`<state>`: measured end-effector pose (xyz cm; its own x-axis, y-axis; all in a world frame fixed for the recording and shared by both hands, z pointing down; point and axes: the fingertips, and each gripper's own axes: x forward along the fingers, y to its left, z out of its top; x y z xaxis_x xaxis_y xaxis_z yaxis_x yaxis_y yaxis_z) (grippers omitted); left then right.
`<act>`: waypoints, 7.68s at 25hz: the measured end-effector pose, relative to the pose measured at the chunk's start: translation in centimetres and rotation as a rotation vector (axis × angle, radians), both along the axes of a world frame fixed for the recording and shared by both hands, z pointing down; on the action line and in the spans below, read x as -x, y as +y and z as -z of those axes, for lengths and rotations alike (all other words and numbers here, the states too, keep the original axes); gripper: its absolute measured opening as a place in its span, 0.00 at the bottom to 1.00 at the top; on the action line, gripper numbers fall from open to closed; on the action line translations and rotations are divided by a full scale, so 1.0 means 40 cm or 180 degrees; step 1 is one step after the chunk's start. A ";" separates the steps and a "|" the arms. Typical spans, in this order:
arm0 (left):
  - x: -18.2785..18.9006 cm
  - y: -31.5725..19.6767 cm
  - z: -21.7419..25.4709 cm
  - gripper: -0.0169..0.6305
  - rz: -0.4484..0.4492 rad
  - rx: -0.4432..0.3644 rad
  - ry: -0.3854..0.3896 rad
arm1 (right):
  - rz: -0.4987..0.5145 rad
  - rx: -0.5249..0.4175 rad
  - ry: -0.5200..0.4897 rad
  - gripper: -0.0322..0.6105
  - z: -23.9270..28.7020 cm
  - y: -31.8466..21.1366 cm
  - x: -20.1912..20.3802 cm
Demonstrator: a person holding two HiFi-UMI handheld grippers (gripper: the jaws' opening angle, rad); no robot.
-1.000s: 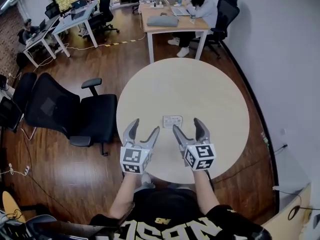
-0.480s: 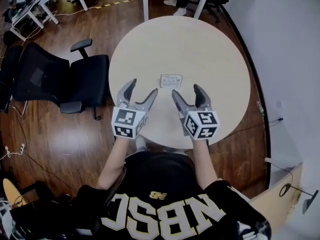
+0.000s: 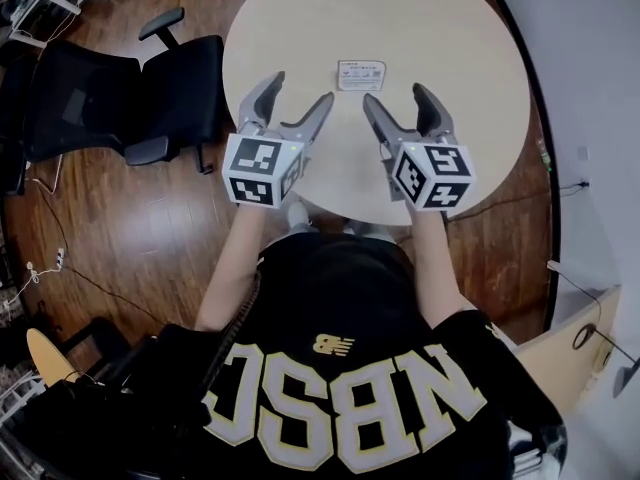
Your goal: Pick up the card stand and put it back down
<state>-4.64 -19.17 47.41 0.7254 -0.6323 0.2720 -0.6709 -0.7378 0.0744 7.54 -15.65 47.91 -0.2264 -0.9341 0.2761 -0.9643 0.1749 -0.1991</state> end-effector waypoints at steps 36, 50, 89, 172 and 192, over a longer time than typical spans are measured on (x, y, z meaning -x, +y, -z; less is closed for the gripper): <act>0.465 -0.170 -0.019 0.56 -0.0383 0.0051 -0.0809 | -0.0061 0.0137 -0.0108 0.64 -0.067 0.047 -0.043; 0.674 -0.379 0.118 0.69 -0.0490 -0.0313 -0.1354 | -0.0195 0.0033 -0.0068 0.64 -0.070 0.040 -0.100; -0.400 -0.190 -0.605 0.52 -0.1762 0.0654 -0.0429 | -0.0504 0.0356 -0.0100 0.64 -0.381 0.029 -0.260; 0.085 -0.147 0.212 0.05 0.0320 -0.0510 0.0480 | -0.0046 -0.0989 0.0082 0.58 0.287 -0.123 -0.049; 0.178 -0.478 0.131 0.06 0.0059 -0.0428 -0.0341 | -0.0316 -0.0599 -0.0160 0.57 0.123 -0.219 -0.216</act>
<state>-11.75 -38.31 42.16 0.6847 -0.6812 0.2591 -0.6834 -0.7236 -0.0967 16.19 -24.41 43.00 -0.1397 -0.9865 0.0853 -0.9683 0.1181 -0.2202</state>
